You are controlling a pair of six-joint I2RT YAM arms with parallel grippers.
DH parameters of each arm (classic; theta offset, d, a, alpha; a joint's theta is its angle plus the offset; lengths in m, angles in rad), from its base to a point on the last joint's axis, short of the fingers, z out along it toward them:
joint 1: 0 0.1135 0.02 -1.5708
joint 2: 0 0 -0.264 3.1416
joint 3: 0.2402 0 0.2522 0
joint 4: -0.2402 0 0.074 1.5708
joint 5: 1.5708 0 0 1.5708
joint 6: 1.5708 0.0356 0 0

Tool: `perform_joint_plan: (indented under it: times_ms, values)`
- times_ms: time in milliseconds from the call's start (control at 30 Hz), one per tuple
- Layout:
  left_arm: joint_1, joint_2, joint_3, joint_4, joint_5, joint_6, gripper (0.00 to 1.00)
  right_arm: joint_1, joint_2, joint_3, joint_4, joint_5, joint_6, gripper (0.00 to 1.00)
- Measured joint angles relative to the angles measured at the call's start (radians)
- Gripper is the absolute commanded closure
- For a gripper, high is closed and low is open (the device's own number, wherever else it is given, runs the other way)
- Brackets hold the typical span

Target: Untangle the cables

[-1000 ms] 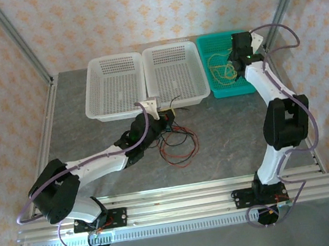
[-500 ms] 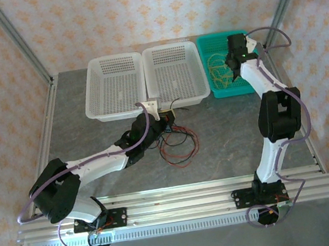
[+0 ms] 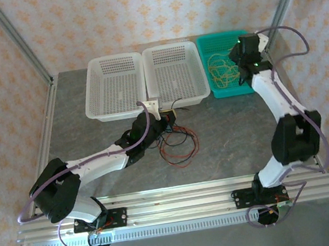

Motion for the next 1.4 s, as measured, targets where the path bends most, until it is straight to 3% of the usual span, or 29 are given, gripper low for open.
perform_joint_plan:
  times_ms: [133, 633, 933, 1133, 1400]
  values:
    - [0.013, 0.0, 0.0, 0.002, 0.02, -0.018, 1.0, 0.045, -0.168, -0.12, 0.104, -0.018, -0.013, 0.34]
    - [0.078, 0.0, -0.013, 0.084, 0.146, -0.124, 1.0, 0.408, -0.627, -0.637, 0.343, -0.069, -0.136, 0.34]
    - [0.084, -0.009, 0.039, 0.045, 0.178, -0.13, 1.0, 0.557, -0.69, -0.867, 0.379, -0.127, -0.123, 0.36]
    - [0.084, -0.035, 0.093, 0.001, 0.2, -0.138, 1.0, 0.584, -0.742, -0.968, 0.433, -0.223, -0.144, 0.38]
    - [0.084, -0.043, 0.117, -0.042, 0.203, -0.146, 1.0, 0.601, -0.76, -0.97, 0.494, -0.371, -0.238, 0.39]
